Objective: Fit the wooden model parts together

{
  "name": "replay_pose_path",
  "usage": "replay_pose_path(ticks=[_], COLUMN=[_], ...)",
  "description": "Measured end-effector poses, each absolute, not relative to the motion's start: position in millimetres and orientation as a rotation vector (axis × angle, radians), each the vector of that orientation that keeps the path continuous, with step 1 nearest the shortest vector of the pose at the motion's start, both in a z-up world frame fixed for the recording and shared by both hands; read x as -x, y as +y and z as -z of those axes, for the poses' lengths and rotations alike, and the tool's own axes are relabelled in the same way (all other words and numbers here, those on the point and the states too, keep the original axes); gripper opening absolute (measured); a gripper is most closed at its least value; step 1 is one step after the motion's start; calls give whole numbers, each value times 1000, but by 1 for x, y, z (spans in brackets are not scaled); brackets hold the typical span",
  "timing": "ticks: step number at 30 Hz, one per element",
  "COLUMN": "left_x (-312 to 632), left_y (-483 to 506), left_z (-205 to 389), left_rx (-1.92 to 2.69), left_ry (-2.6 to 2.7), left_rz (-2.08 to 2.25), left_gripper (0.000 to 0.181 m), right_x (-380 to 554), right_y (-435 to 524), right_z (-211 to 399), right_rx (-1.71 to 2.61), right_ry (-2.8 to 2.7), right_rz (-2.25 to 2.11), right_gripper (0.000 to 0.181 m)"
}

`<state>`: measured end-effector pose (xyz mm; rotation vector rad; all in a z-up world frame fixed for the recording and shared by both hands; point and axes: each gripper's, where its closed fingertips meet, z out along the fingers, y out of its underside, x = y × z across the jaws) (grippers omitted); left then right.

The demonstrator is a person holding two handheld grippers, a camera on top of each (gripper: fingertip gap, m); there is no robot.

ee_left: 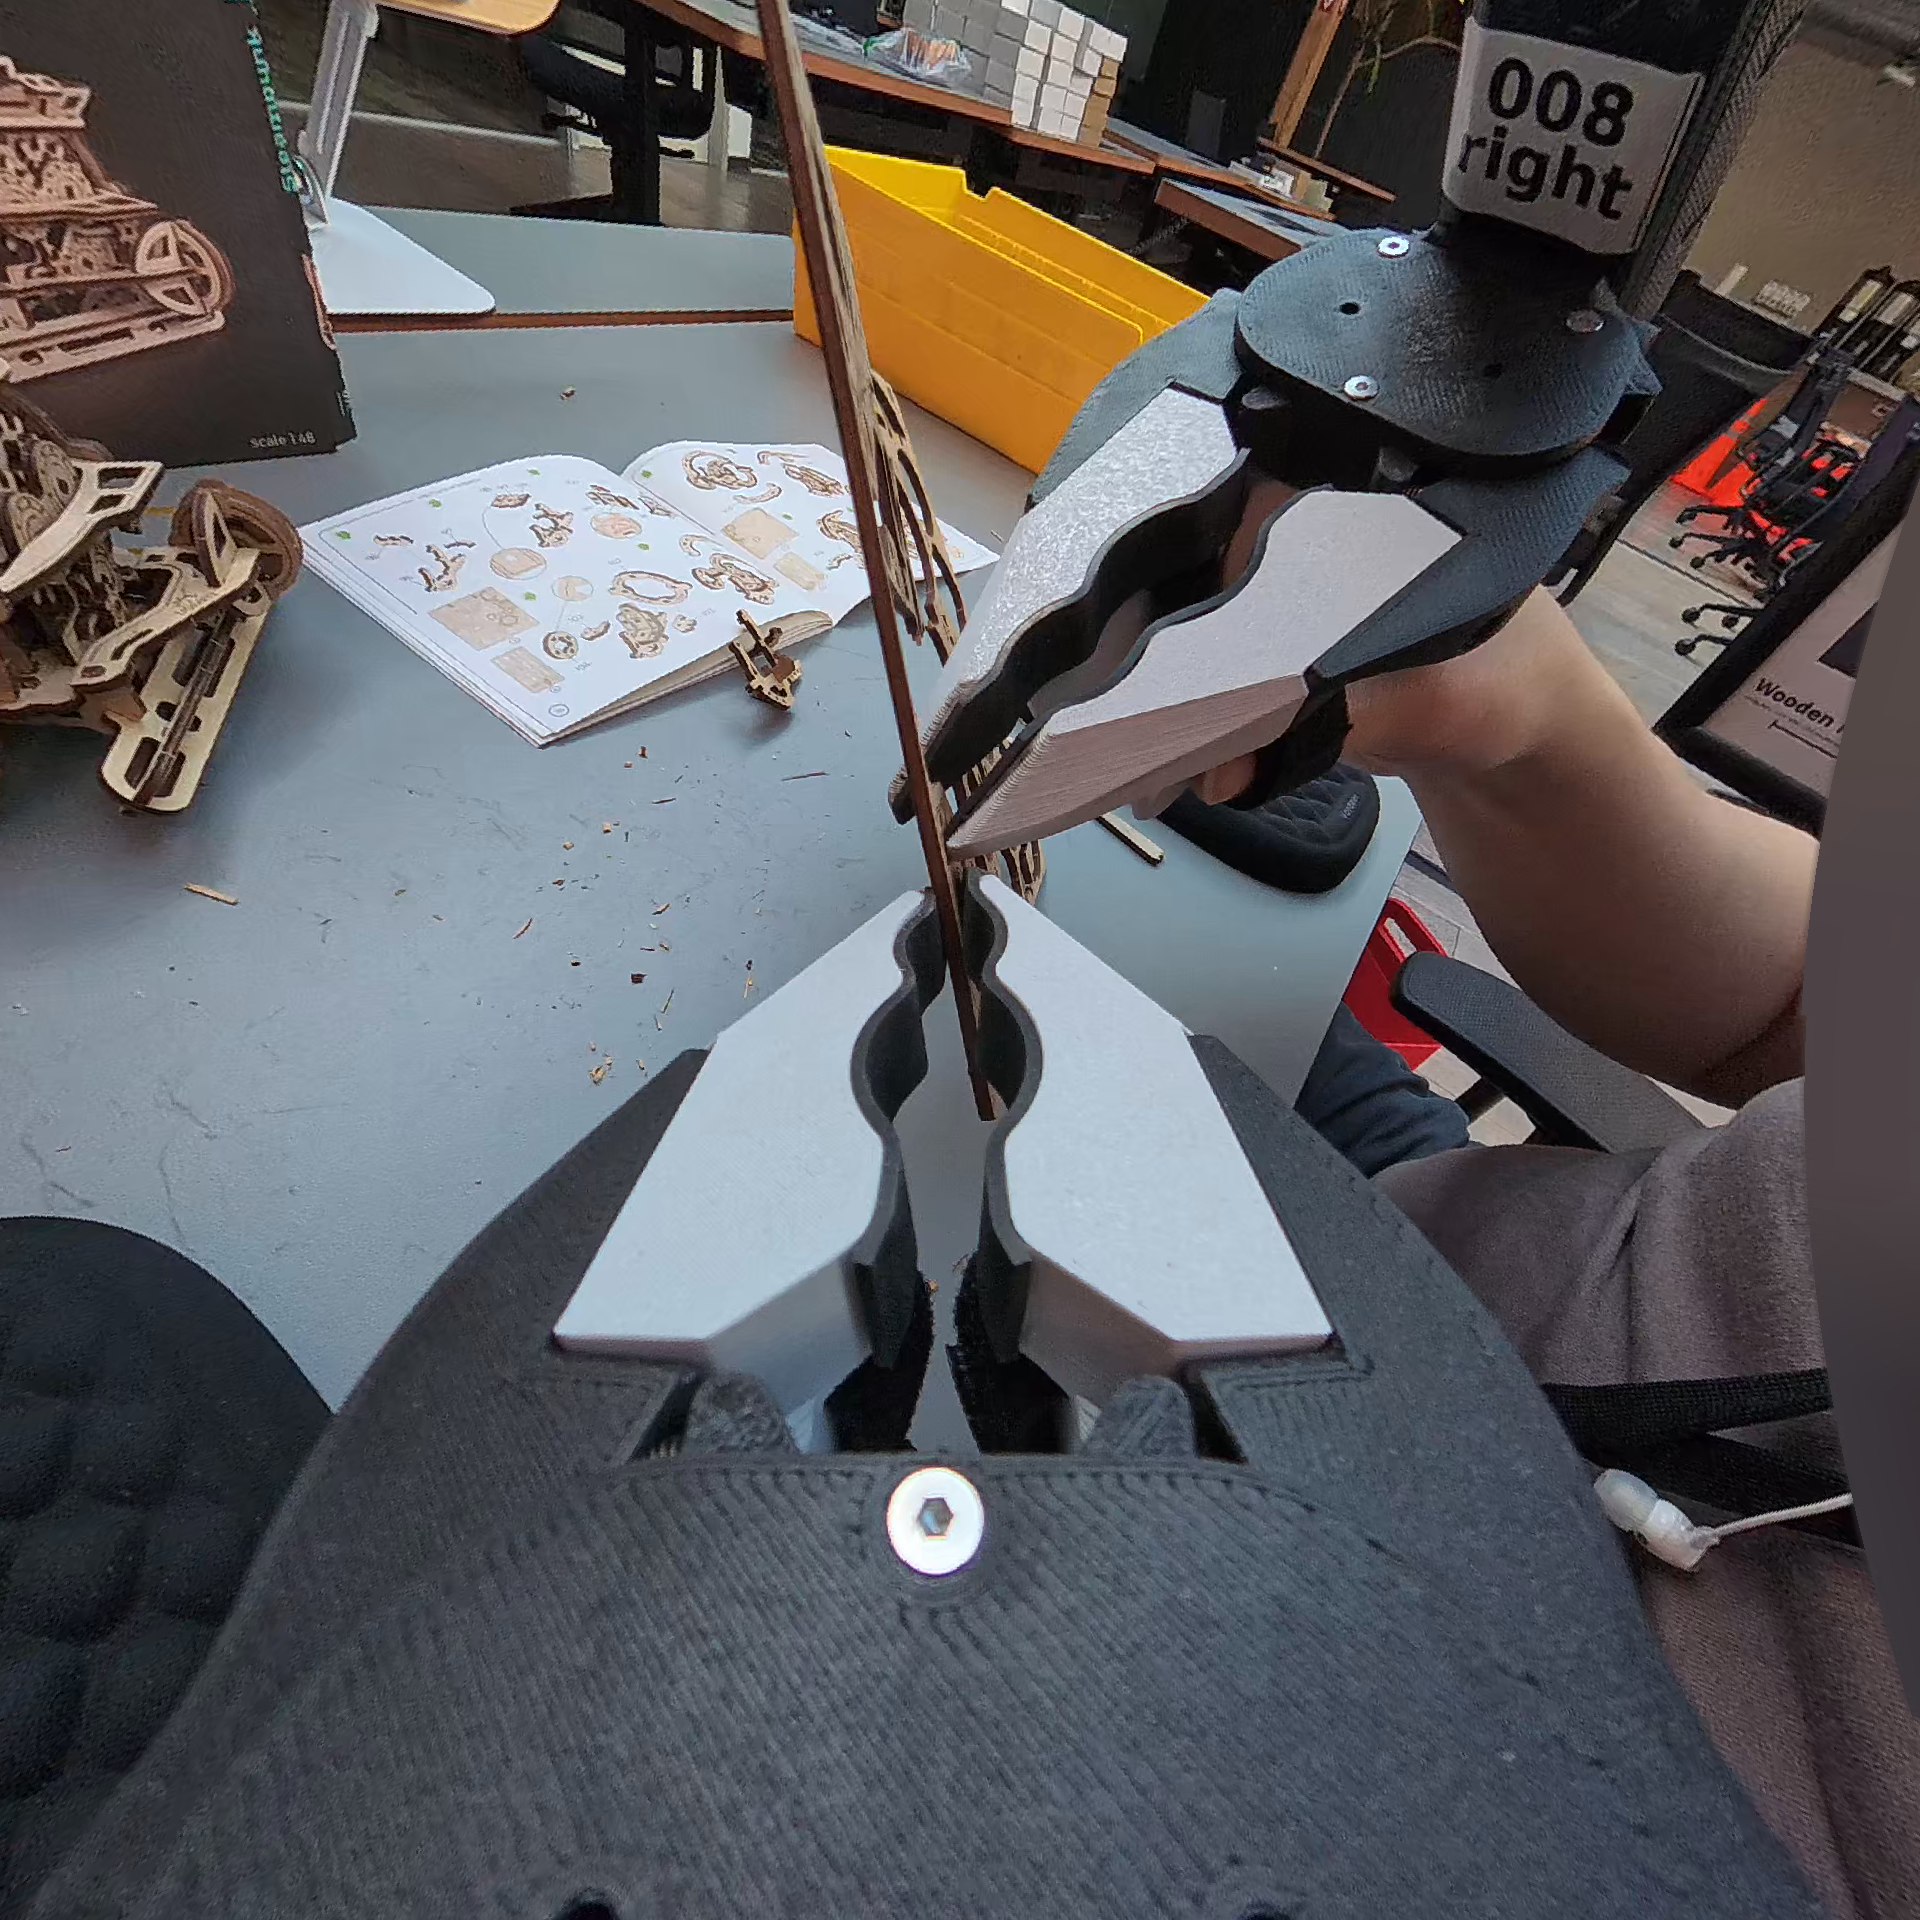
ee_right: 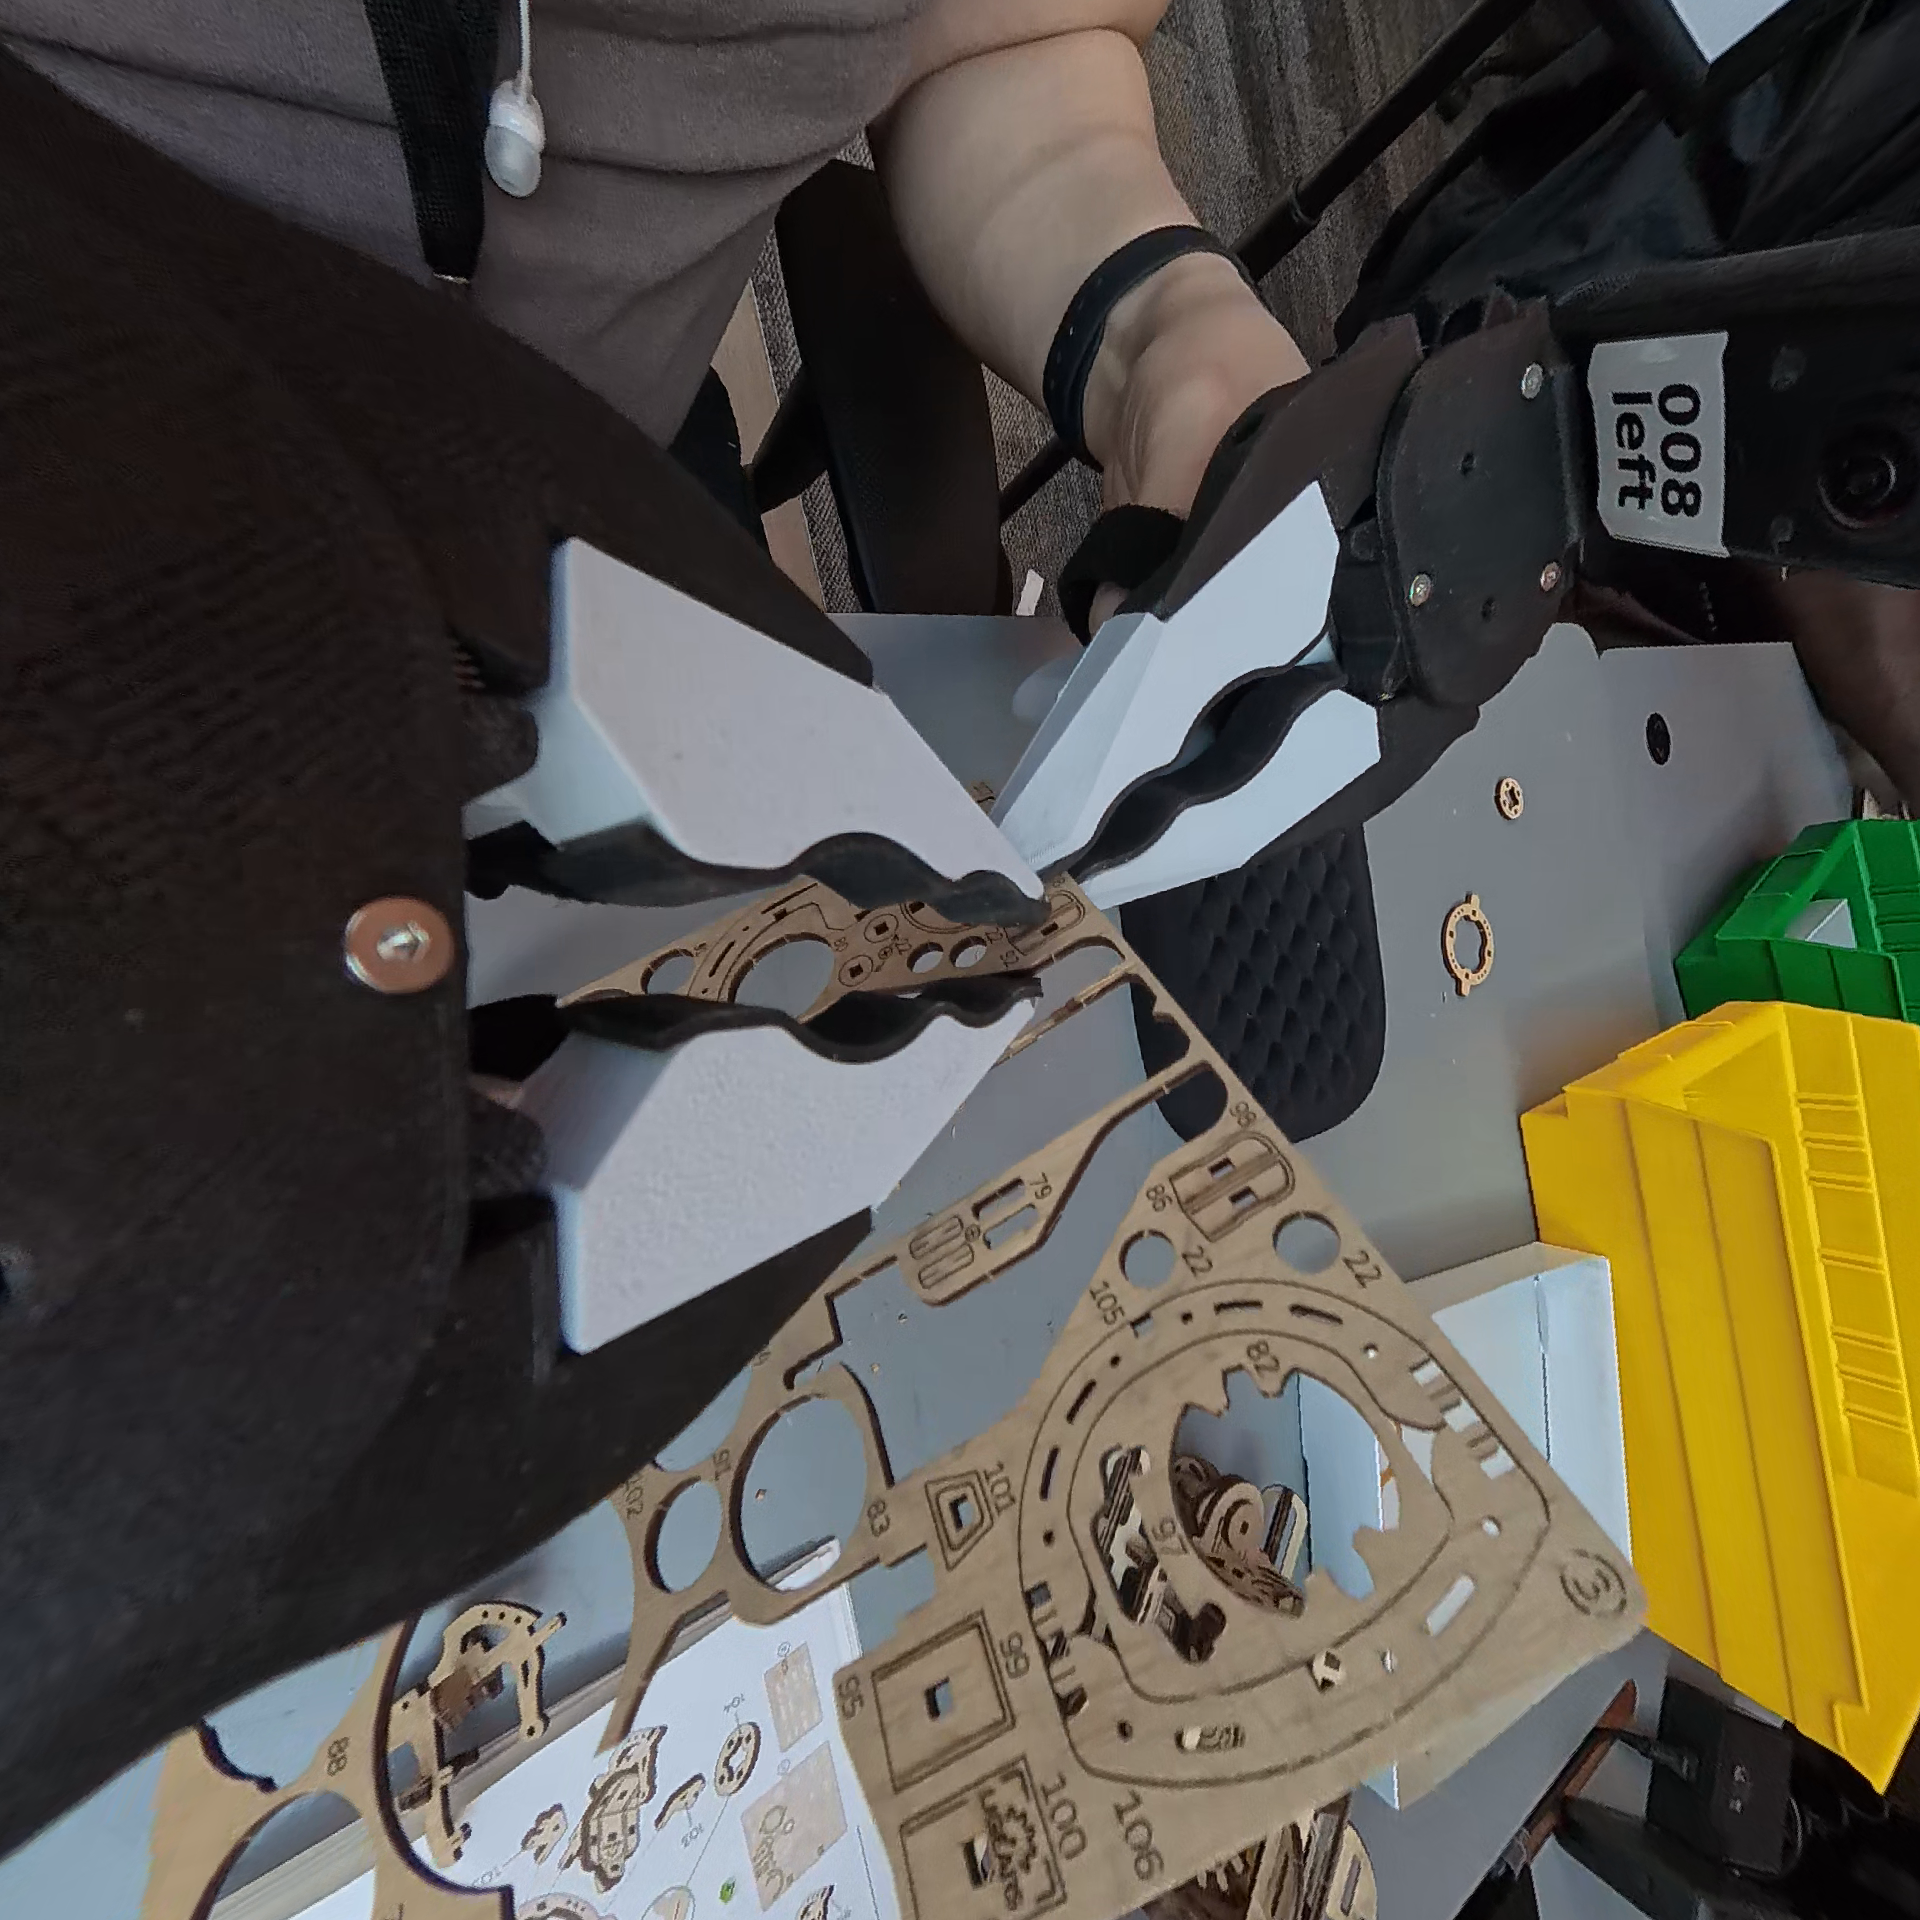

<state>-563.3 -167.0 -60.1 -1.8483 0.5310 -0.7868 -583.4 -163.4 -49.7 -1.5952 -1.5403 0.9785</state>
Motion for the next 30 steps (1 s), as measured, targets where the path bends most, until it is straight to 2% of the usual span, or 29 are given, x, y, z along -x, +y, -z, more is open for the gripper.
replay_pose_path(ticks=[8,17,26,30], left_x=[565,572,586,600], left_y=[-165,-158,-153,-150], left_z=[63,58,51,39], left_rx=[1847,1780,1698,1605], left_ry=[512,420,196,68], left_rz=[808,843,948,1052], left_gripper=[0,0,0,0], right_x=[586,559,551,553], right_y=[-162,-150,-154,-163], right_z=[52,15,62,82], right_rx=[1608,1523,1742,1854], right_ry=[-1519,-1189,-691,-545], right_rz=[-985,-1402,-1796,-1930], right_gripper=[9,8,9,19])
